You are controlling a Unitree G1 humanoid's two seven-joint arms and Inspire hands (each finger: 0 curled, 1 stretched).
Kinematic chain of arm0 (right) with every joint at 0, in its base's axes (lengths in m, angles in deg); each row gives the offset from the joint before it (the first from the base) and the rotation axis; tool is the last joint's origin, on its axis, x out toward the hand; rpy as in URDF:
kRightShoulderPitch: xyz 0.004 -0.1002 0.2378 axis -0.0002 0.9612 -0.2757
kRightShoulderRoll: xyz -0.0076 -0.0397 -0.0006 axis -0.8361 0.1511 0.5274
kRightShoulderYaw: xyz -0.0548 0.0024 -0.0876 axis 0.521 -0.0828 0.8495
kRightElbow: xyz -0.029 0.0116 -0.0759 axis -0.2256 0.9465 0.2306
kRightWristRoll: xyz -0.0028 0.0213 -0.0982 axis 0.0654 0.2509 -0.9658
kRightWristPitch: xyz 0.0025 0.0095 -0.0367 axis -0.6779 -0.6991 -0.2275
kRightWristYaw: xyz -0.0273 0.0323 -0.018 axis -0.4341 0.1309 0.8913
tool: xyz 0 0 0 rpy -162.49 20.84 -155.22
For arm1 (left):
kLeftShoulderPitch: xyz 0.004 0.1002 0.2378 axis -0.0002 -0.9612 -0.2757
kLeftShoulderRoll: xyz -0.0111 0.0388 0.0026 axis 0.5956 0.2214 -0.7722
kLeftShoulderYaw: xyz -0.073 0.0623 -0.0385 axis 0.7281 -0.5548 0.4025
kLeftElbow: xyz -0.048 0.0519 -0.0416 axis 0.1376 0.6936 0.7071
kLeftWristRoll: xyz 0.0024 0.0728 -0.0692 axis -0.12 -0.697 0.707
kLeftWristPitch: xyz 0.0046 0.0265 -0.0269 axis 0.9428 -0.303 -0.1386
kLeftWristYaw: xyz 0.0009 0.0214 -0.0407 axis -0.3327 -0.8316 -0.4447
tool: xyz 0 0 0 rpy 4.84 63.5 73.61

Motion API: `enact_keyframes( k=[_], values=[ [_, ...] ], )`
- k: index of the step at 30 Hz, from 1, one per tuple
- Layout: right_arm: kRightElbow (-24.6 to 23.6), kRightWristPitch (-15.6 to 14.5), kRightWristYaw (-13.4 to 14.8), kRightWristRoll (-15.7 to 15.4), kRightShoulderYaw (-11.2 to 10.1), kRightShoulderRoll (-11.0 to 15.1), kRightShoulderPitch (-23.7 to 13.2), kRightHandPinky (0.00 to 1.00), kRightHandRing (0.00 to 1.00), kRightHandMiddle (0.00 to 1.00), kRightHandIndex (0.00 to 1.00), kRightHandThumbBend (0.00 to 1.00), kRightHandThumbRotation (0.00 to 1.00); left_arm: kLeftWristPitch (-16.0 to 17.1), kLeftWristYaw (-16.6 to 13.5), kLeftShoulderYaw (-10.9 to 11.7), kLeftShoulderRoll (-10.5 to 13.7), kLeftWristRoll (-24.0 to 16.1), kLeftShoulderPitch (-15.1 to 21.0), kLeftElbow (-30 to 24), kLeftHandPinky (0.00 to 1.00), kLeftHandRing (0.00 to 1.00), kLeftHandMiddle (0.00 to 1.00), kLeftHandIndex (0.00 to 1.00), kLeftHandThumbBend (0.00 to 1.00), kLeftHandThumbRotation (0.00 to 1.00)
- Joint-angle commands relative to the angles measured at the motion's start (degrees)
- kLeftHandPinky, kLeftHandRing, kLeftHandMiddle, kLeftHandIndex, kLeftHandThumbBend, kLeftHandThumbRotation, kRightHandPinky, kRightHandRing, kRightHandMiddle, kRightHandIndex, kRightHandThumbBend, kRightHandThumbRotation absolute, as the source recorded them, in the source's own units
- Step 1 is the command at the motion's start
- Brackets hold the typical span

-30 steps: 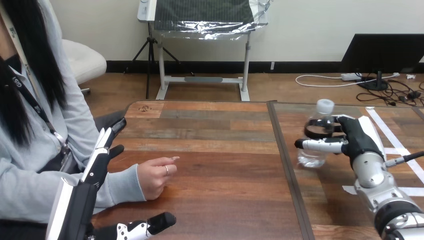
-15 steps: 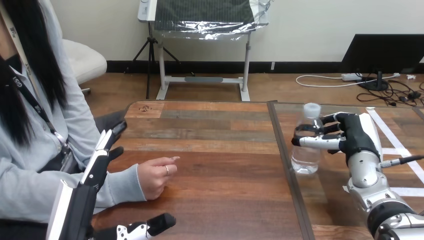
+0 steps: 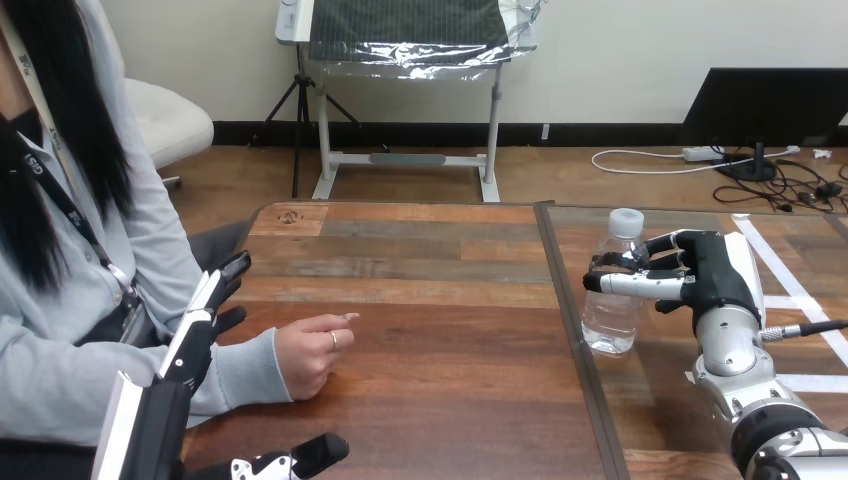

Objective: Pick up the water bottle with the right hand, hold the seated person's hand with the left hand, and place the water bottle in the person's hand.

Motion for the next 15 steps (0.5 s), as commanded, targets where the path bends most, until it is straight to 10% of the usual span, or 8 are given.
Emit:
enact_keyframes(
  k=[1, 15],
  values=[
    [-0.91, 1.99, 0.62, 1.44, -1.9, -0.69, -3.66, 0.33, 0.38, 0.43, 0.44, 0.94, 0.0, 1.49, -0.56, 0.91, 0.12, -0.76, 2.11, -2.72, 0.86, 0.94, 0.97, 0.92, 1.0, 0.47],
    [-1.44, 5.58, -1.58, 4.32, -4.56, -1.17, -3.34, 0.26, 0.32, 0.39, 0.41, 0.95, 0.0, 1.24, -0.37, 0.44, -0.15, -0.05, 2.3, -2.1, 0.86, 0.94, 0.97, 0.92, 1.0, 0.45]
  ],
)
